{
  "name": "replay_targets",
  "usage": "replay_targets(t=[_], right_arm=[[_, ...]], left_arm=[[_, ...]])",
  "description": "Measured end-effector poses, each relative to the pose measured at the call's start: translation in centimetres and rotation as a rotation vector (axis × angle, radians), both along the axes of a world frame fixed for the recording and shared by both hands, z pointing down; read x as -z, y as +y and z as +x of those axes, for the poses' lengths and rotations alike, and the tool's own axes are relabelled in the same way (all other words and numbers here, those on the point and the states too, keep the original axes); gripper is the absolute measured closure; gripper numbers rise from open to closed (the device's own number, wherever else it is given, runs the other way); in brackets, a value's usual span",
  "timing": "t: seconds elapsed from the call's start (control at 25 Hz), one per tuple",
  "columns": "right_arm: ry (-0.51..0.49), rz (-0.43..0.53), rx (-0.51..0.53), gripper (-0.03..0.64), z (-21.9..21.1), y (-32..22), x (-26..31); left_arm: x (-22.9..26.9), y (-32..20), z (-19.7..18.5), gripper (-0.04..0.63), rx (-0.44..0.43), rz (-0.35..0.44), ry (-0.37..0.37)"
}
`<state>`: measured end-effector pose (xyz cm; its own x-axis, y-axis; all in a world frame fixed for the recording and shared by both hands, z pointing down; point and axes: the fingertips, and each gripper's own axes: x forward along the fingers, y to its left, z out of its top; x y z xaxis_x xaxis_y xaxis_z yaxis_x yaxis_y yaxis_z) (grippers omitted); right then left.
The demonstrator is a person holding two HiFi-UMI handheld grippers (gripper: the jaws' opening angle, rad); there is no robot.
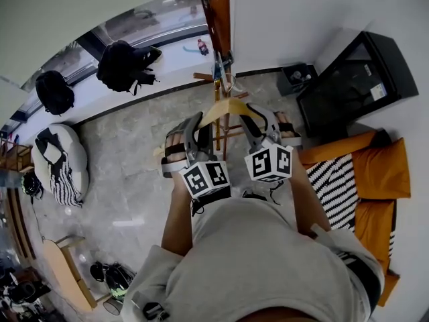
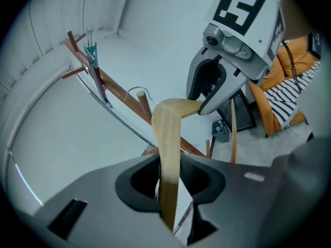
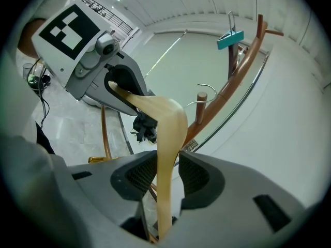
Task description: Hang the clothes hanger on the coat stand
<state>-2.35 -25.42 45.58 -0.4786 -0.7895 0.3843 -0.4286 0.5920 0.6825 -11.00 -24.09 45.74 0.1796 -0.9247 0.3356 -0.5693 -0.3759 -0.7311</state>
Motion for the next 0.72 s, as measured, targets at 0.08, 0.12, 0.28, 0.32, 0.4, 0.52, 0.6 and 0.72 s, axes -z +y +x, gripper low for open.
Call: replay_targets(t=[0.08,0.12,0.28,0.32,0.4,0.52,0.6,0.72], right_arm=[[0.008,0.003,-0.006,0.492,0.0,-0.2,-0.2],[0.010,0.000,-0.009,0.492,-0.1,-0.2,-0.3],[0.017,-0.011,-0.013,0.492,0.0,-0.4,-1.0],[0.019,-0.014,-0.014,0.492,0.0,-0.5,-1.2],[0.022,-0.019,-0.016,0.492,0.1,-0.6,-1.4],[0.023,-0.025,-0.024,0.492,0.0,-0.9,-1.6],[0.024,-0.025,-0.027,0.492,-0.1,-1.1,-1.7],[0.028,-0.030,-0.030,0.492,-0.2,-1.4,-1.8]], left_arm=[[-0.2,-0.2,0.0,0.485,-0.002,-0.001,0.004],[-0.3,-0.3,-0.1,0.485,-0.003,-0.003,0.005],[-1.0,-0.5,0.0,0.485,-0.002,-0.012,0.005],[-1.2,-0.5,0.0,0.485,-0.001,-0.015,0.002],[-1.5,-0.6,0.0,0.485,-0.001,-0.019,0.003],[-1.6,-1.0,-0.1,0.483,-0.002,-0.014,0.003],[-1.6,-1.2,-0.2,0.483,-0.001,-0.012,0.002],[-1.8,-1.5,-0.2,0.483,-0.002,-0.014,0.005]])
